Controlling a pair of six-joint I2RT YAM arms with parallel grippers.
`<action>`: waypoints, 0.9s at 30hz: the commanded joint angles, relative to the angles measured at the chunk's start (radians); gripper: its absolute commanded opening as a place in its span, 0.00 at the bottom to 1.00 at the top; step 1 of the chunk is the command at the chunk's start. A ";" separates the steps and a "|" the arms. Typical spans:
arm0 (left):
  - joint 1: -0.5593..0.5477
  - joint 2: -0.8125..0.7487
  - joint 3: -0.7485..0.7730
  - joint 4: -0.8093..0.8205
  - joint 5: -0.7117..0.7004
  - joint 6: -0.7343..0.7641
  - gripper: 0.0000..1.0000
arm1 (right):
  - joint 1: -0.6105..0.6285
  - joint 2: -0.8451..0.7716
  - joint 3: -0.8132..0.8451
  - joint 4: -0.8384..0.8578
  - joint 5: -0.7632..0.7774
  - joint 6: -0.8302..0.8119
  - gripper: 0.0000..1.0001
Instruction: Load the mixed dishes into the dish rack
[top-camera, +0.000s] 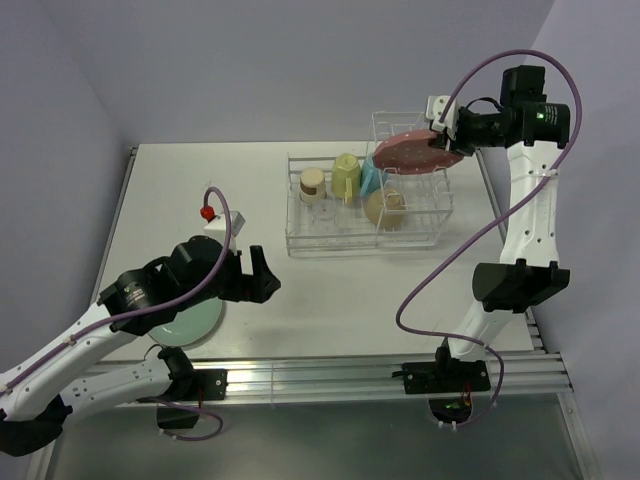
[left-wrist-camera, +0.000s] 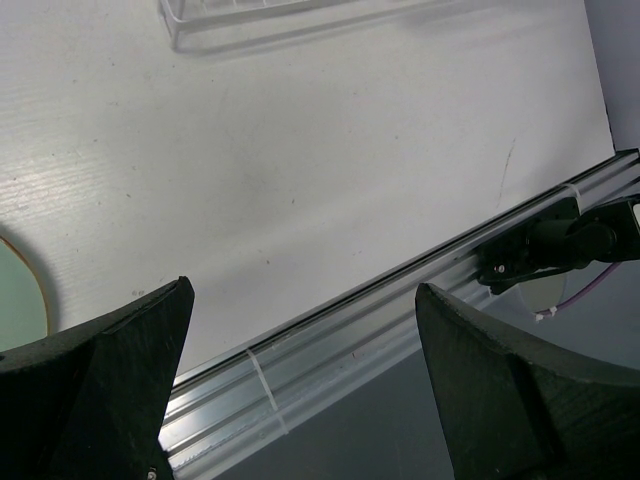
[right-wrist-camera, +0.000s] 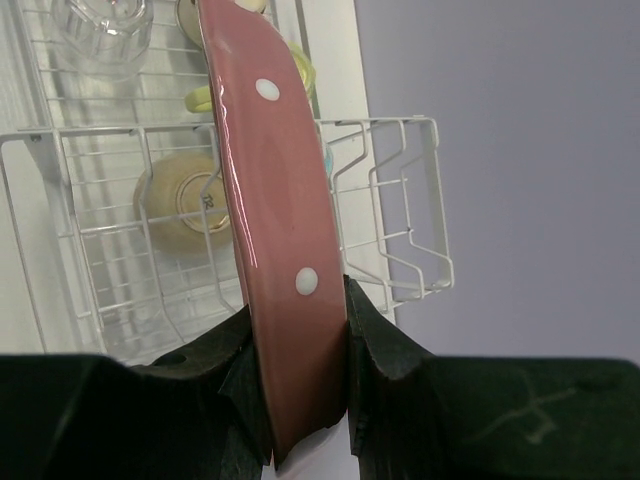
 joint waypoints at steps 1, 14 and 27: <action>0.009 0.009 0.054 -0.006 0.015 0.013 0.99 | -0.014 -0.017 -0.030 0.120 -0.019 0.021 0.00; 0.052 0.095 0.120 -0.008 0.072 0.058 0.99 | -0.033 -0.091 -0.153 0.260 -0.111 0.127 0.63; 0.127 0.141 0.121 0.061 0.156 0.072 0.99 | -0.033 -0.109 -0.143 0.303 -0.212 0.207 0.99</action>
